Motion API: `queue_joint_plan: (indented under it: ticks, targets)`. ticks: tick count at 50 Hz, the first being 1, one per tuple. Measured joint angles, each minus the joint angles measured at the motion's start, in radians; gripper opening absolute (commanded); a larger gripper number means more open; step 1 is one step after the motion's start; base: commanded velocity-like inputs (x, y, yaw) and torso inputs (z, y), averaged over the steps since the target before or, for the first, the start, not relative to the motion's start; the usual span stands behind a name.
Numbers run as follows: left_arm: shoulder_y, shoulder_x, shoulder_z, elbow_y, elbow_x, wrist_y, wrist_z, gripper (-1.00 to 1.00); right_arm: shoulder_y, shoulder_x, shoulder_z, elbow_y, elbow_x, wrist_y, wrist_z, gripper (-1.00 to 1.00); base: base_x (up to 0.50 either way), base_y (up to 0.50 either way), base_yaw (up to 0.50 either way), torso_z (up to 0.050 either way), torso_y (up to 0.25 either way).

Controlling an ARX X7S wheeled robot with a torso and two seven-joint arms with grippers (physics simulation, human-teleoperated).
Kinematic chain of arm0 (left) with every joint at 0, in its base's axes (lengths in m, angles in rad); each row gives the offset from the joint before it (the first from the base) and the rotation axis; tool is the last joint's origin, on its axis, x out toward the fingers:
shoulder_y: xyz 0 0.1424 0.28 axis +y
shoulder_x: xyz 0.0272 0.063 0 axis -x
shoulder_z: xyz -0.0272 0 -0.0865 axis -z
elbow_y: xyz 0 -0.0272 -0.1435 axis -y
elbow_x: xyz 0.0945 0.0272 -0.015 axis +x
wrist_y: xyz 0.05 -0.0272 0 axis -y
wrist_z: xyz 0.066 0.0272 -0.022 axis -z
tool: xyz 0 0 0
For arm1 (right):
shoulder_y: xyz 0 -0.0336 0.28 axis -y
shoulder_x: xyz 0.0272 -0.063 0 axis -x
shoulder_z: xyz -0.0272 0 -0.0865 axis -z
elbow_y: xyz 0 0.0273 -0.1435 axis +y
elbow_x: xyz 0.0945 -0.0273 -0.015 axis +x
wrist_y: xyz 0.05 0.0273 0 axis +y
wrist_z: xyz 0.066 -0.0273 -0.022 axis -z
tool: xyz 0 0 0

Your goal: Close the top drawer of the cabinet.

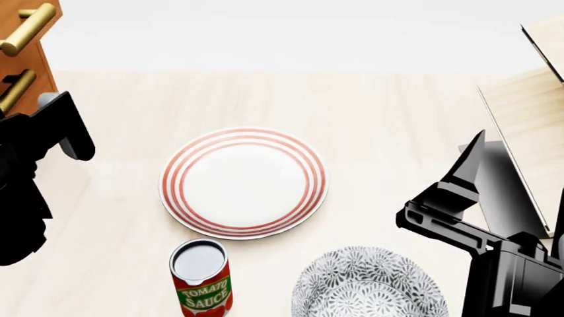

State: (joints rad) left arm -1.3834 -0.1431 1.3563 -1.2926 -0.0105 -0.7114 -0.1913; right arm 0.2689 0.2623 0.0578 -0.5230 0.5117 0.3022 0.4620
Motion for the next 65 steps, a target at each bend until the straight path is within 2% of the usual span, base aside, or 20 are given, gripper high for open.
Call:
queue_joint_plan:
  ticks: [22,65]
  targets:
    - [-0.044,-0.044,-0.024,-0.003,-0.006,-0.013,0.029,1.00,-0.006,0.010,0.000,-0.011,0.011,-0.002,0.011,1.00,0.00,0.00,0.00,0.000,0.000]
    - [-0.031,-0.127,0.047,0.034,0.037,-0.057,0.063,1.00,-0.013,0.031,-0.002,-0.036,0.031,0.002,0.034,1.00,0.00,0.00,0.00,0.000,0.000]
